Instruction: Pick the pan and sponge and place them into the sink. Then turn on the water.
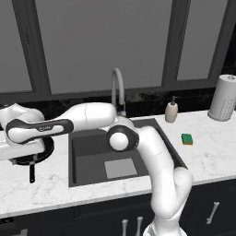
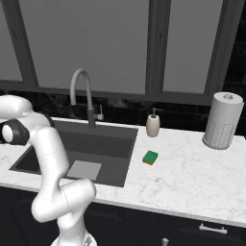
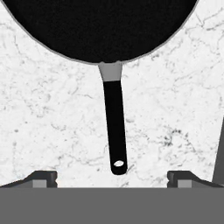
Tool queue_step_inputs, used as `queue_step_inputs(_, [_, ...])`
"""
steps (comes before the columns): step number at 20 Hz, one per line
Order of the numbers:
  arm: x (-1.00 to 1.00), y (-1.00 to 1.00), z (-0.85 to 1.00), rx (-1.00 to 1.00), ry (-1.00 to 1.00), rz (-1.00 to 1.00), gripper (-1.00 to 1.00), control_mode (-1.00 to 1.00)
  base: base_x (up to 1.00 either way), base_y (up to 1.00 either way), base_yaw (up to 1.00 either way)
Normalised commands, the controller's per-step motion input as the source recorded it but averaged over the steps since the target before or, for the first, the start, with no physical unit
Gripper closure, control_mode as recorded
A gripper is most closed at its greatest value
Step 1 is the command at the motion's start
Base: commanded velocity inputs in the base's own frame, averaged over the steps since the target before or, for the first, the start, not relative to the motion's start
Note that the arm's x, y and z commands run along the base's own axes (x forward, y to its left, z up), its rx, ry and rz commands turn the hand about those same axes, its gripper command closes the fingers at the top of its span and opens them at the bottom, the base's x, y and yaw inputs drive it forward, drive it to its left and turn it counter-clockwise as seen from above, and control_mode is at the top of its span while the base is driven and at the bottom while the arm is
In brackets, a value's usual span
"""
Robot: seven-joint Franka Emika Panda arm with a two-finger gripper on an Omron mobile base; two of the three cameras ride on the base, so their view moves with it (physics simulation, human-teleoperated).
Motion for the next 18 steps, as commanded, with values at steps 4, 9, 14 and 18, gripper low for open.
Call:
queue_step_inputs(4, [0.00, 0.00, -0.25, 0.00, 0.01, 0.00, -1.00, -1.00, 0.00, 0.00, 0.00])
queue_step_inputs(9, [0.00, 0.00, -0.58, 0.00, 0.00, 0.00, -1.00, -1.00, 0.00, 0.00, 0.00])
queue_step_inputs(14, [0.01, -0.01, -0.46, 0.01, 0.00, 0.00, -1.00, -1.00, 0.00, 0.00, 0.00])
queue_step_inputs(18, [0.18, 0.00, -0.15, 0.00, 0.00, 0.00, -1.00, -1.00, 0.00, 0.00, 0.00])
